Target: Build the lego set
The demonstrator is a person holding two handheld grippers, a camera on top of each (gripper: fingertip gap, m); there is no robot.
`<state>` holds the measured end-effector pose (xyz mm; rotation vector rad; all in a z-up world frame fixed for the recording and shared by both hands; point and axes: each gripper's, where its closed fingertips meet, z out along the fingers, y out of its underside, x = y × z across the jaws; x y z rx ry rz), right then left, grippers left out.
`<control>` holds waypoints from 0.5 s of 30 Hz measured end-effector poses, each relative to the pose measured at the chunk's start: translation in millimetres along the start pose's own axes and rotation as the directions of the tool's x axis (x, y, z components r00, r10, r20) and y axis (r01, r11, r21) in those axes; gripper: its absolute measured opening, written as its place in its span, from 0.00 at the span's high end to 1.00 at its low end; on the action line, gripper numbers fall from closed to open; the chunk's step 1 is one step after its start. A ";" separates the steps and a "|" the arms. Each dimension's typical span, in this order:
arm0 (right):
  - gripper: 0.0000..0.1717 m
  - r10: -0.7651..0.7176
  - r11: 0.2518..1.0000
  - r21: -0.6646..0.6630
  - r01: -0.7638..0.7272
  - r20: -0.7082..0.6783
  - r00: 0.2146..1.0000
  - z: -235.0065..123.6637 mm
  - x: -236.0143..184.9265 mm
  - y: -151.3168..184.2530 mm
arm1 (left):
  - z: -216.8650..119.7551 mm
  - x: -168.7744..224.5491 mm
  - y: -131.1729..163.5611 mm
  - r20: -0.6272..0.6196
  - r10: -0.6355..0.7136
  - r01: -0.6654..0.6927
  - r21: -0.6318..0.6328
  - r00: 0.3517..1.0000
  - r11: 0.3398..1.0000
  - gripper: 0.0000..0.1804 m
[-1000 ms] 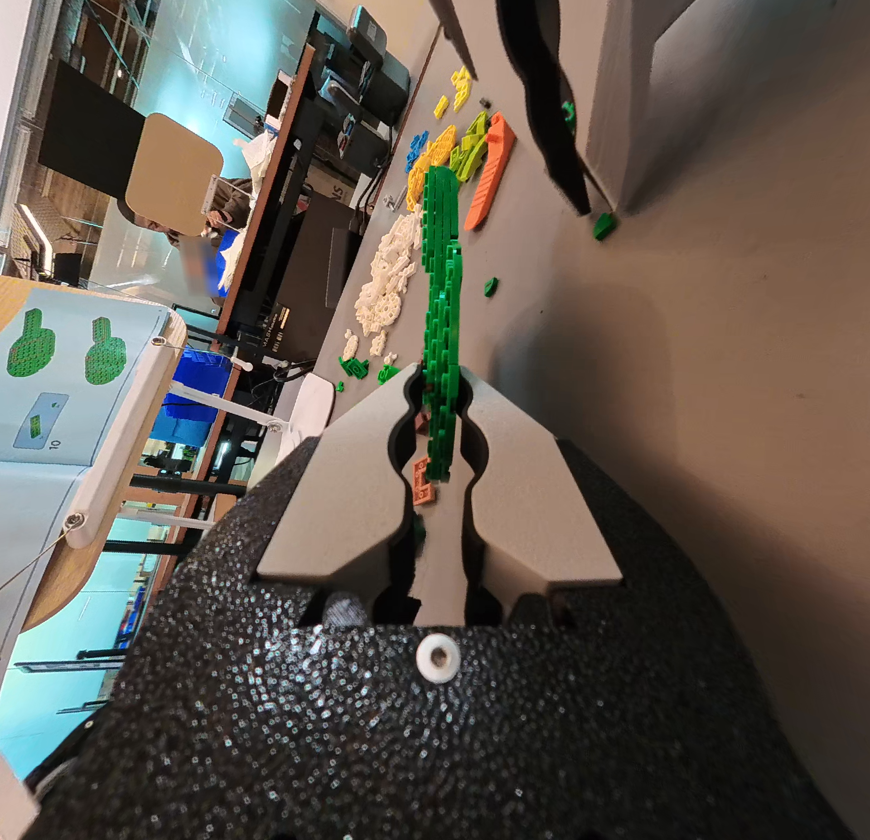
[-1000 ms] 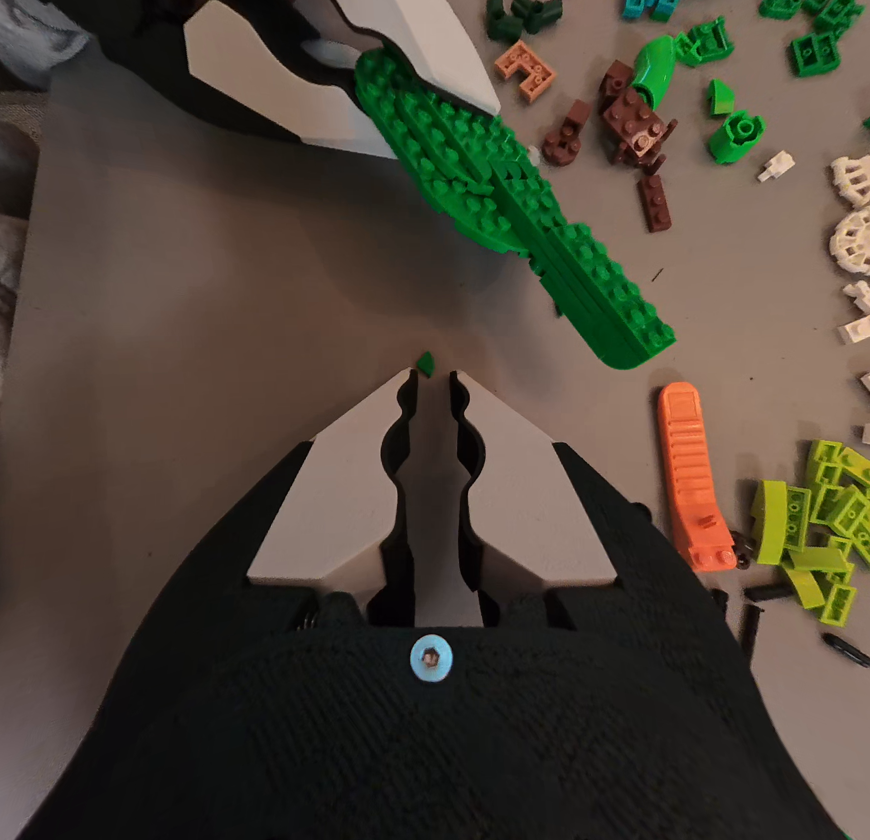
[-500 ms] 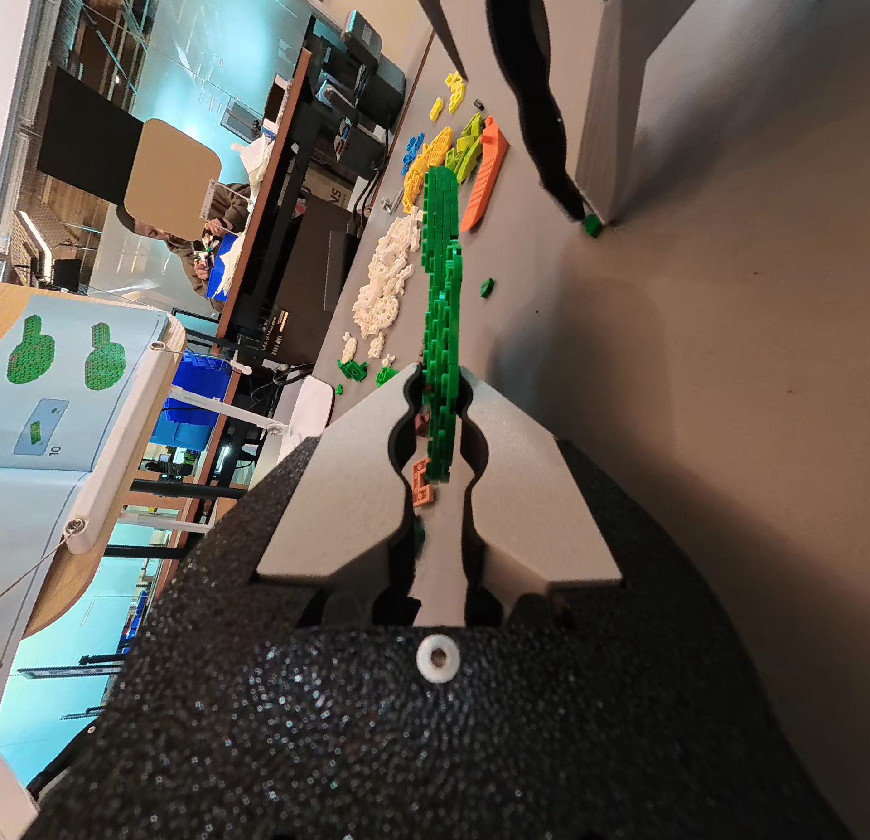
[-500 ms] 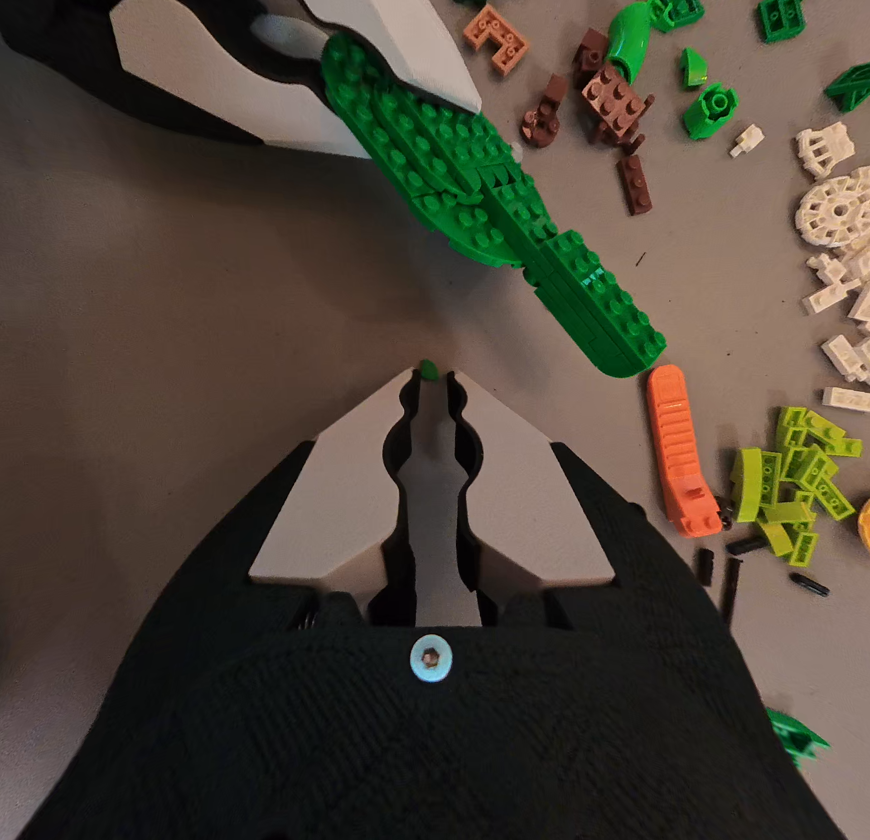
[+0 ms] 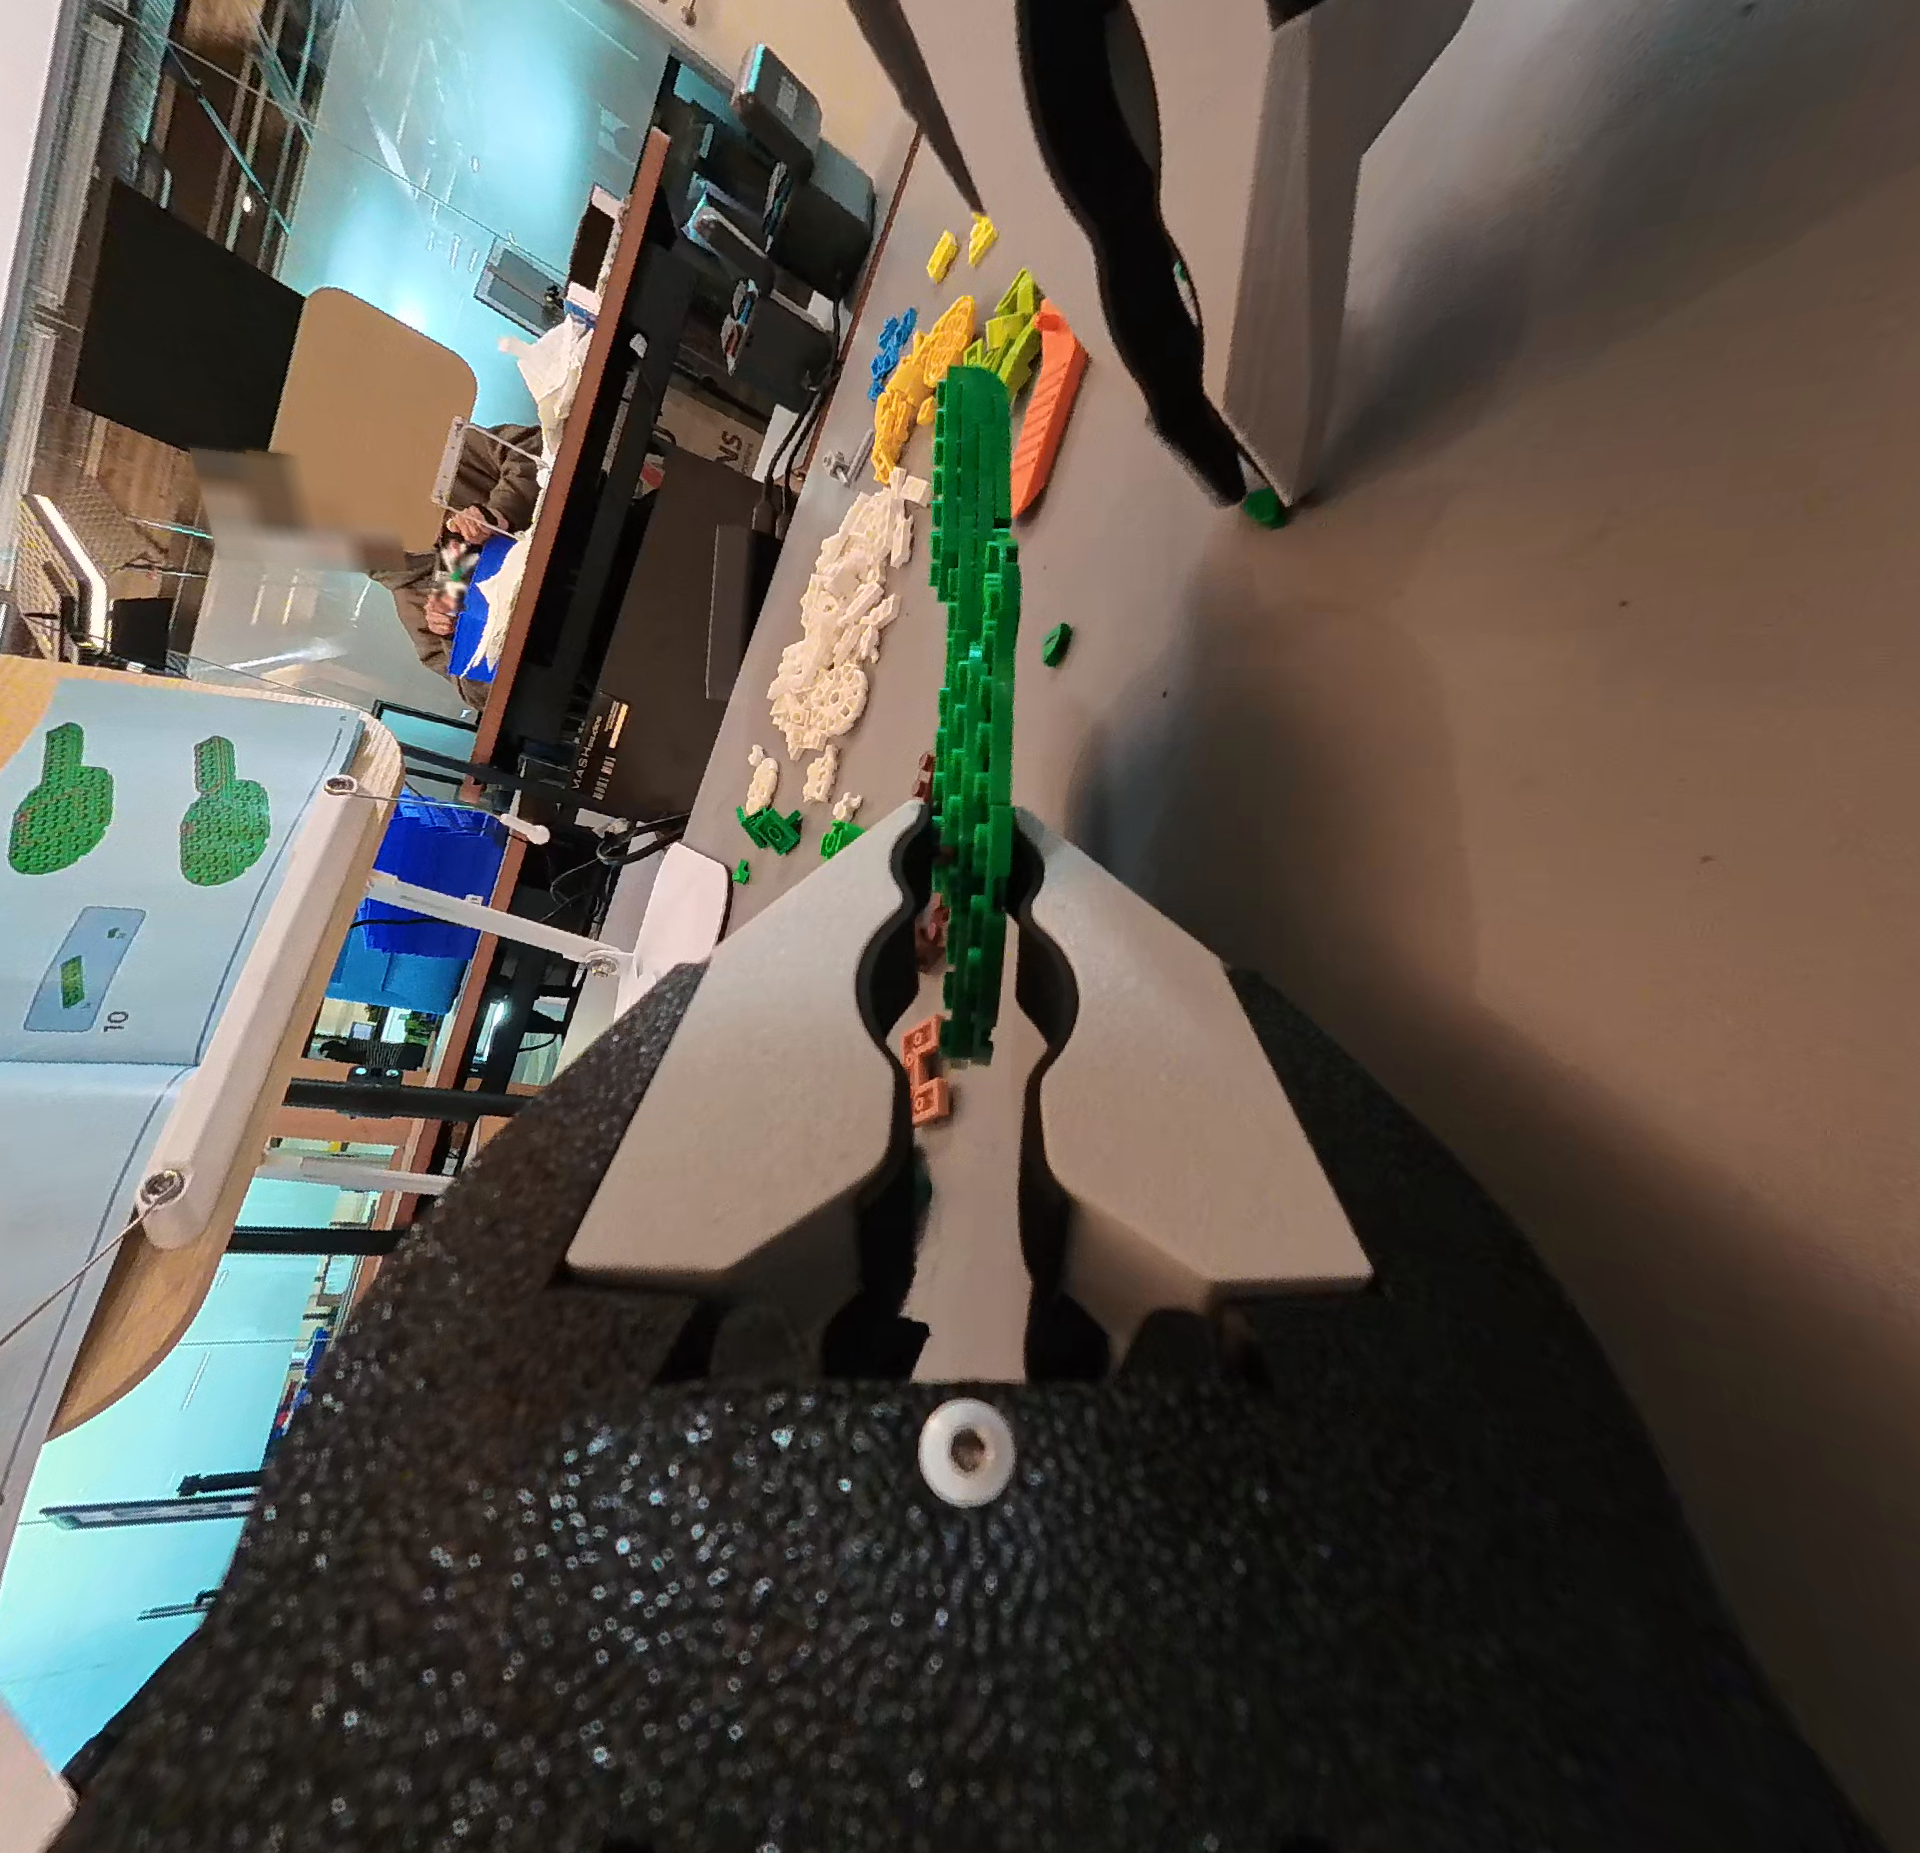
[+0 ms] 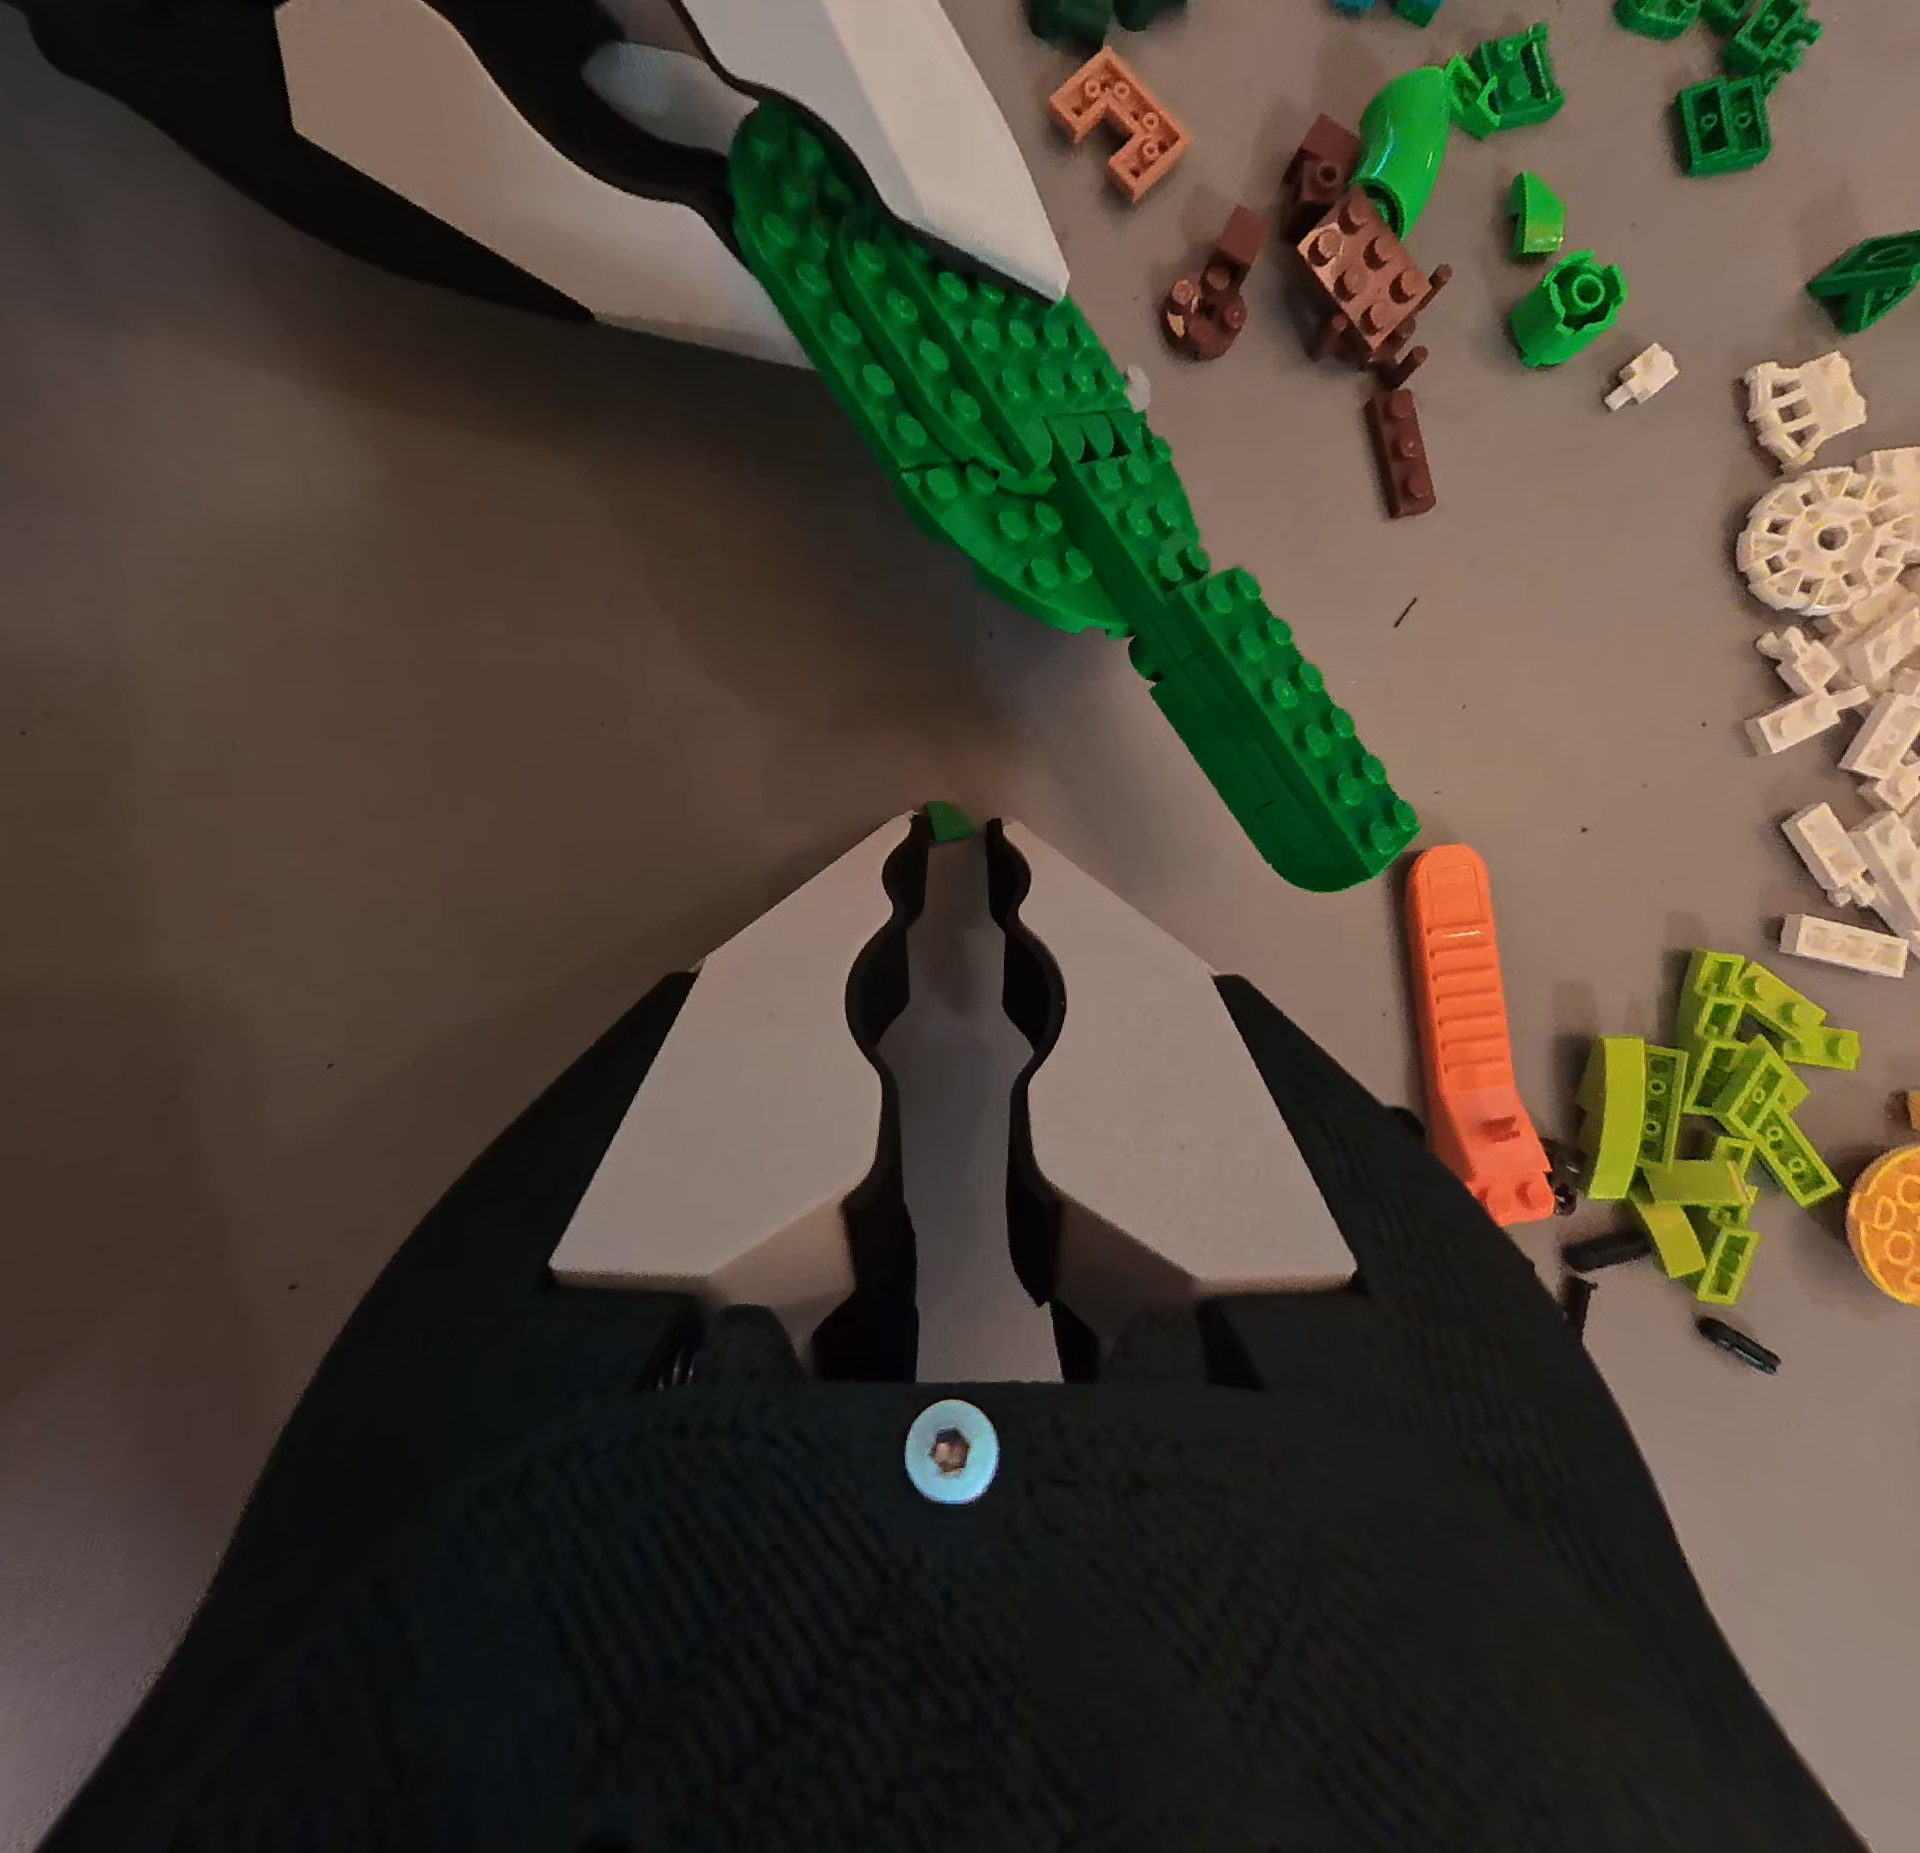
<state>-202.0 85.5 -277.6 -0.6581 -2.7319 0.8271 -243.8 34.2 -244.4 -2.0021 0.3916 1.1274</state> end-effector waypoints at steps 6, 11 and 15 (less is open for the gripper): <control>0.96 -0.024 1.000 0.001 0.023 0.023 0.999 0.5 -1.1 -0.6 | 0.4 1.6 -0.5 -0.005 0.005 -0.005 0.003 1.000 1.000 0.95; 0.96 -0.057 0.998 -0.007 0.057 0.031 0.998 -1.4 -2.7 0.6 | -0.2 2.5 -2.7 -0.003 0.024 -0.024 0.014 1.000 1.000 0.95; 0.96 -0.123 0.992 -0.001 0.124 0.071 0.990 -19.1 -12.9 -1.2 | -0.8 2.2 -4.2 0.014 0.069 -0.070 0.017 0.997 0.997 0.95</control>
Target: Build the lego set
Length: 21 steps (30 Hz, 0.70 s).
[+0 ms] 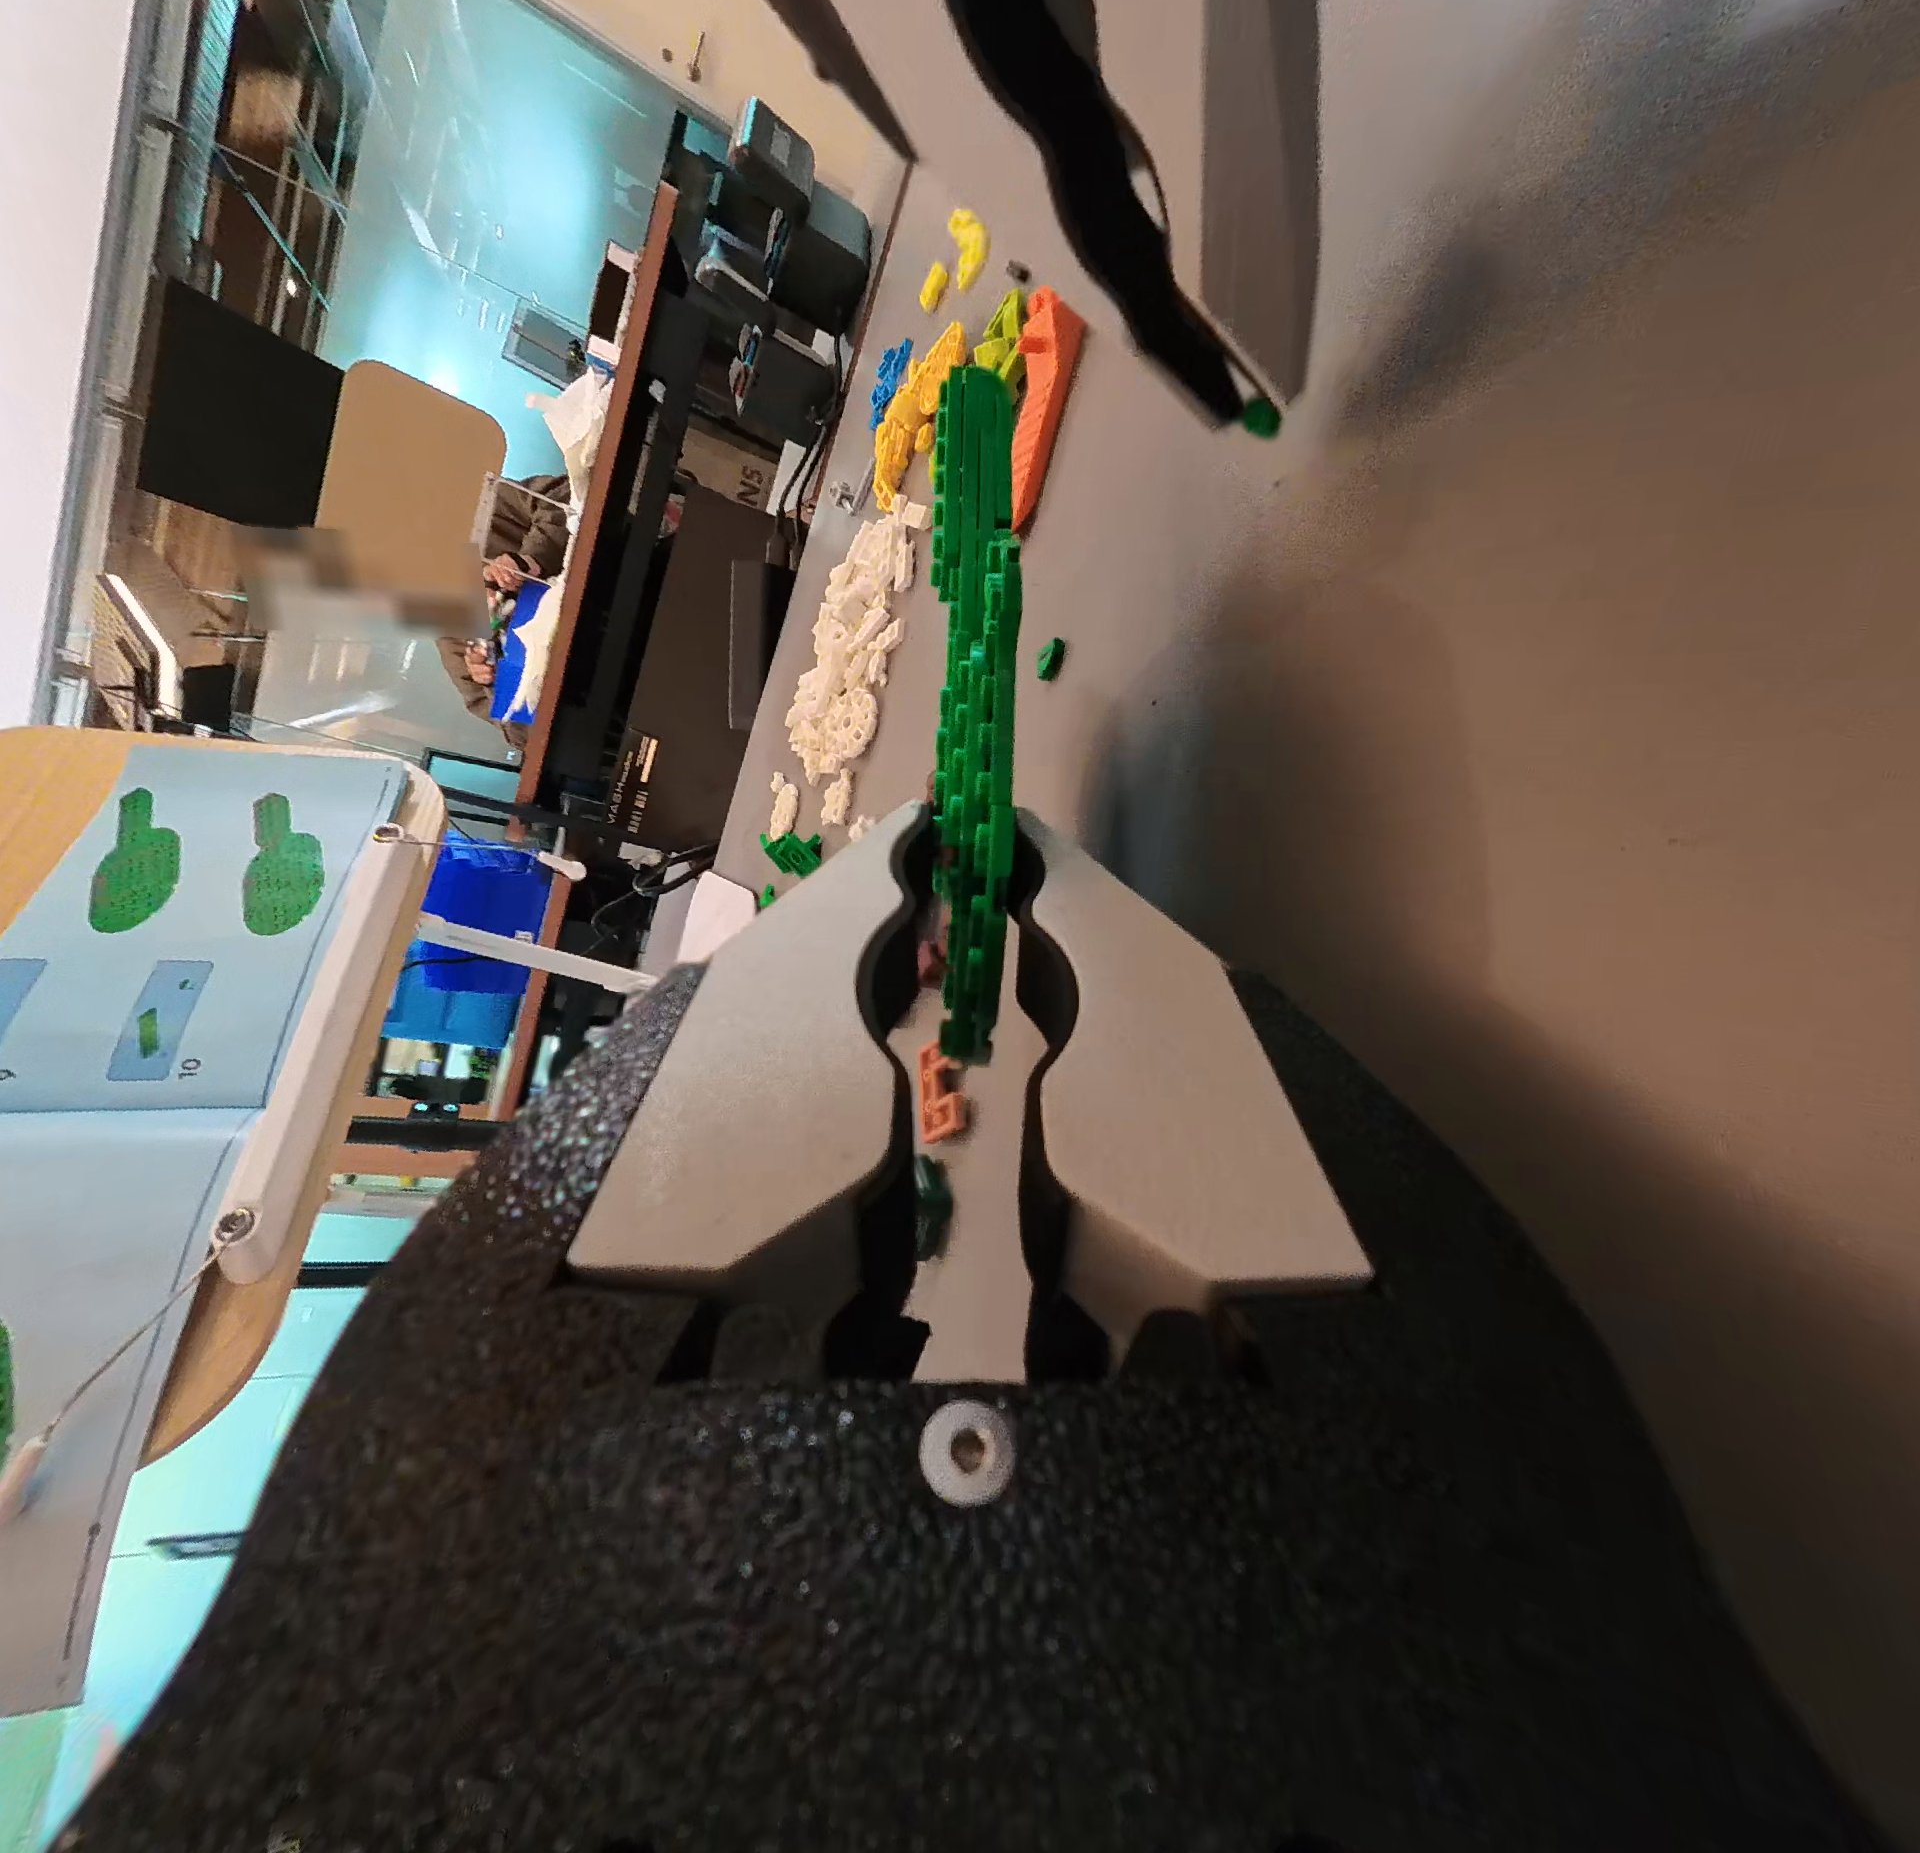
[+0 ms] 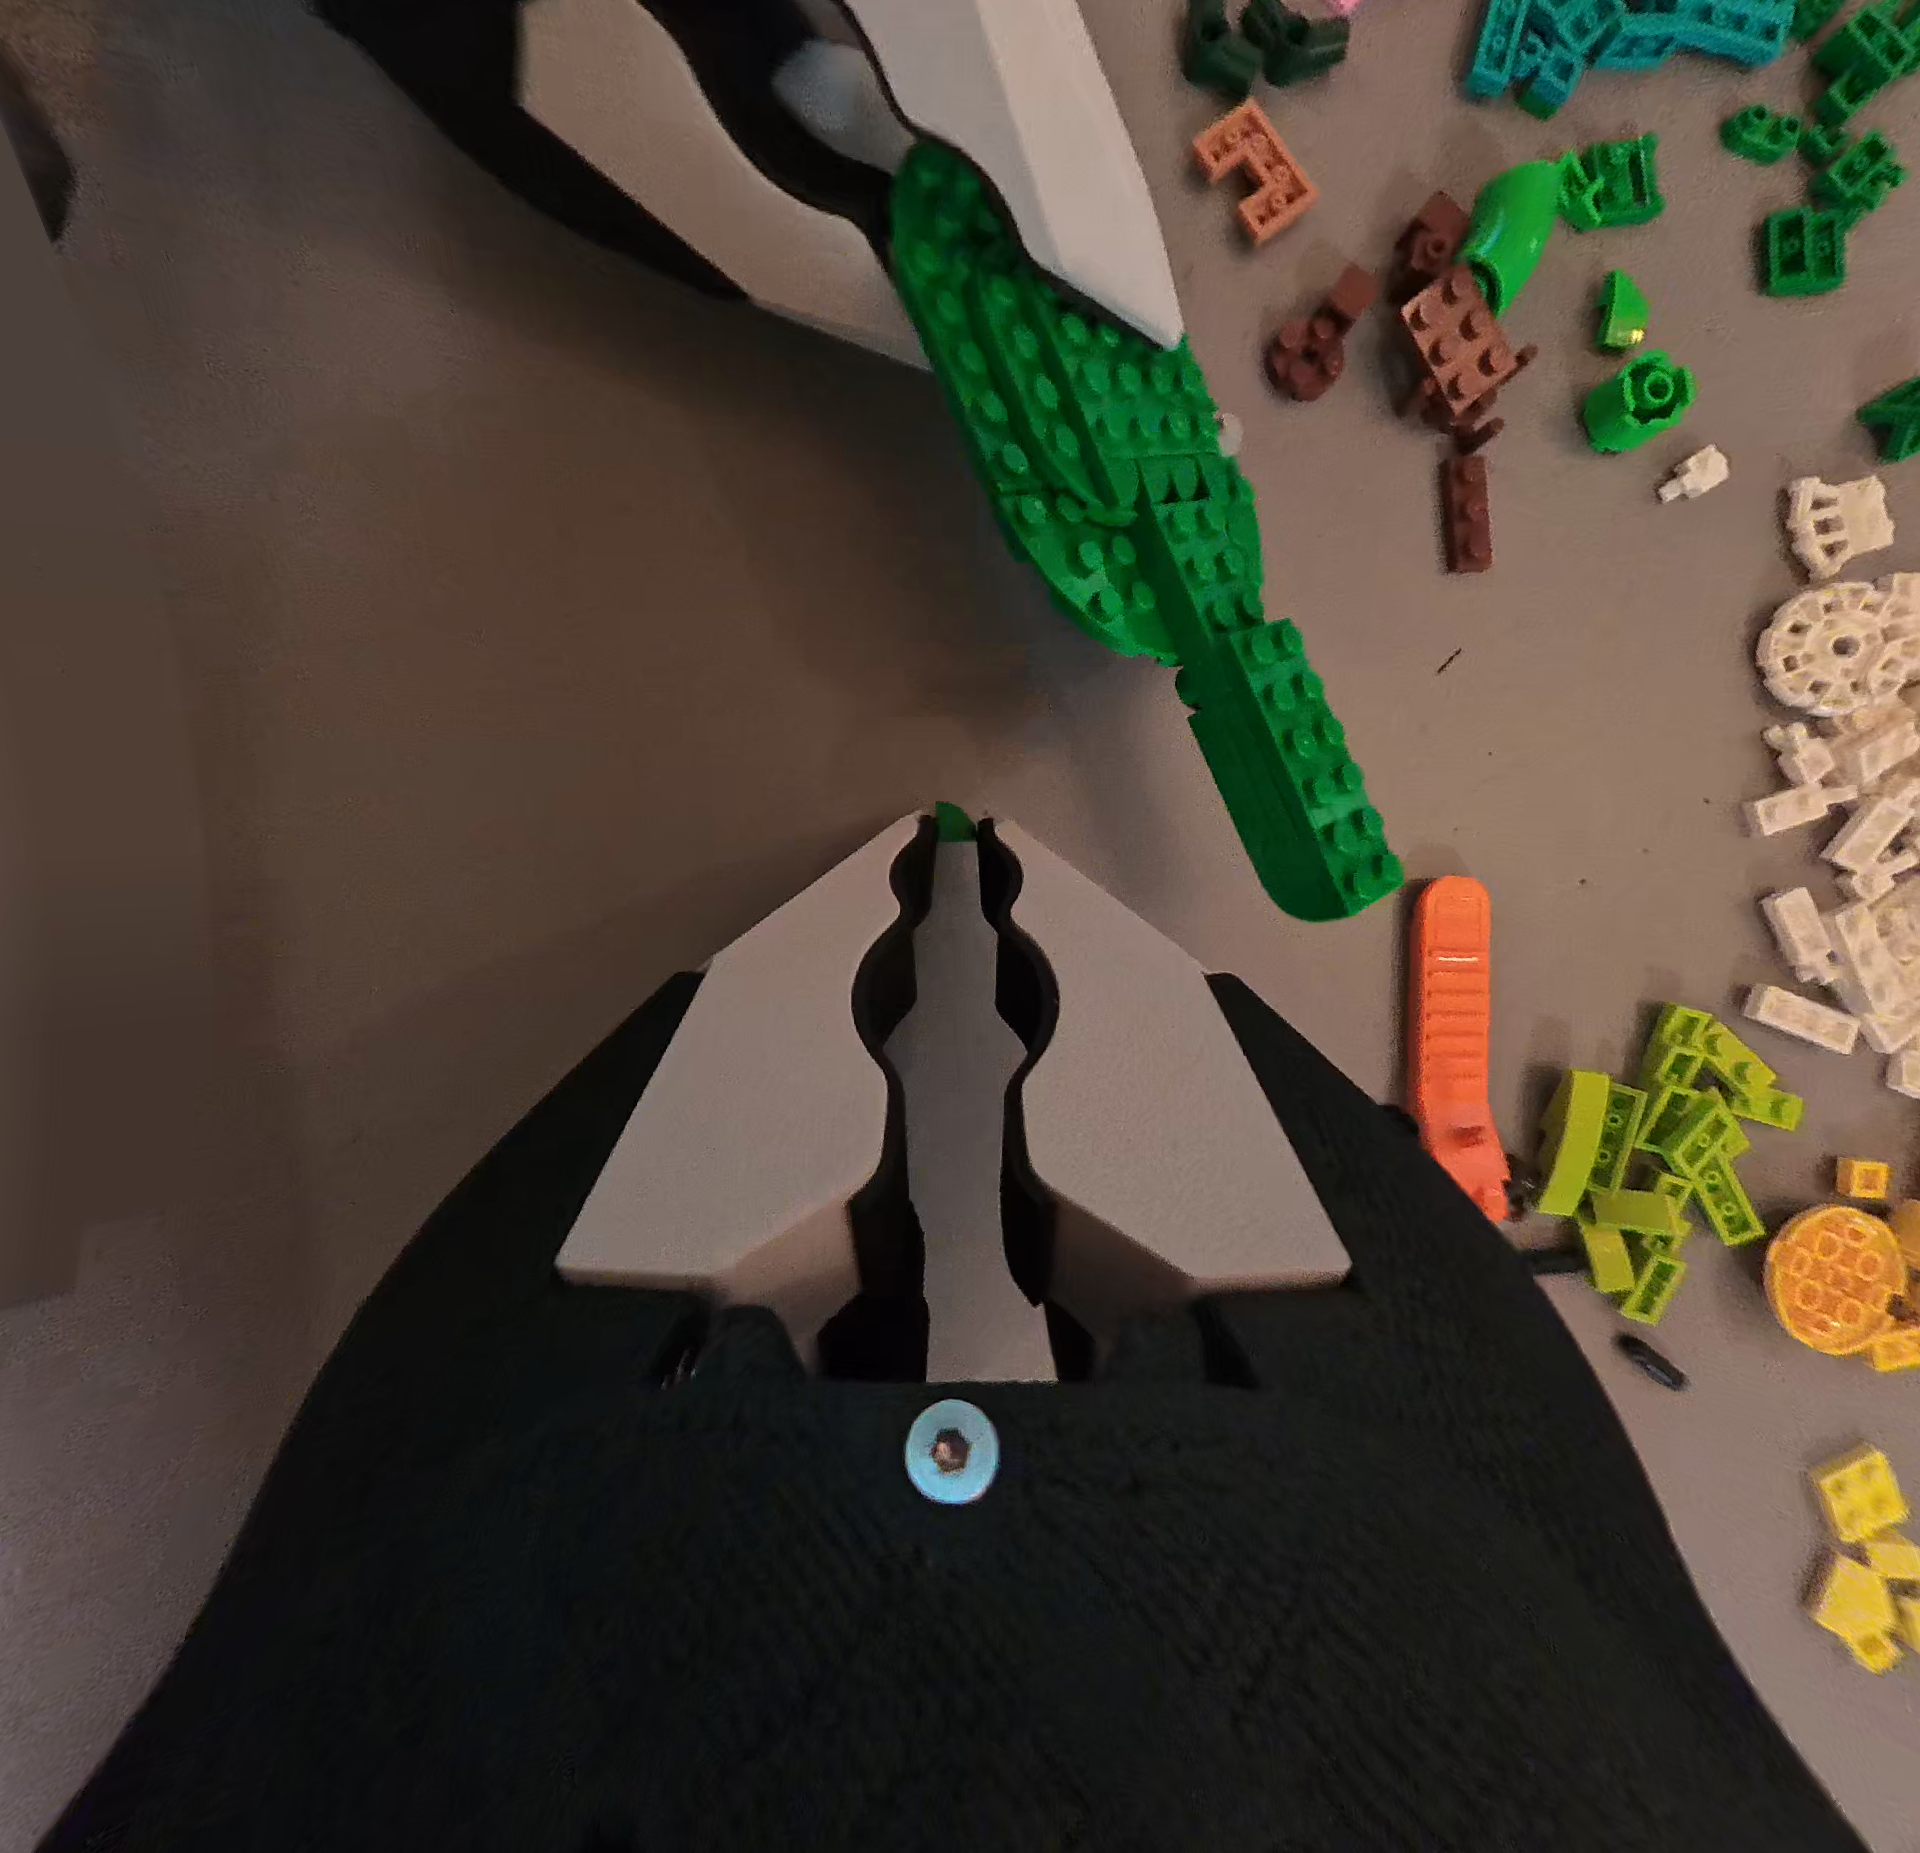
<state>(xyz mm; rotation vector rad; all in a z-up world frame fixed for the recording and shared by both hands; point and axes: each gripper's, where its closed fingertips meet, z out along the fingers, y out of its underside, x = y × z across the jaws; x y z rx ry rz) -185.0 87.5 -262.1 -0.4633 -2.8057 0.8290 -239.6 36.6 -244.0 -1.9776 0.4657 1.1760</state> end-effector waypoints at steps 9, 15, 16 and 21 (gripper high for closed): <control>0.96 -0.174 0.980 0.090 0.175 -0.017 0.985 -46.8 13.9 -38.7 | -10.8 1.1 -32.1 0.150 0.308 -0.322 0.078 0.940 0.944 0.95; 0.96 -0.237 0.971 0.049 0.235 0.065 0.969 -39.4 7.0 -37.4 | -14.8 0.4 -39.6 0.197 0.357 -0.380 0.094 0.913 0.920 0.95; 0.96 -0.247 0.969 0.037 0.245 0.062 0.967 -38.7 8.1 -36.7 | -15.5 -0.1 -40.6 0.203 0.360 -0.384 0.096 0.911 0.918 0.95; 0.96 -0.245 0.969 -0.002 0.247 0.087 0.966 -35.9 8.5 -33.6 | -17.5 -2.0 -43.2 0.224 0.363 -0.392 0.103 0.905 0.914 0.95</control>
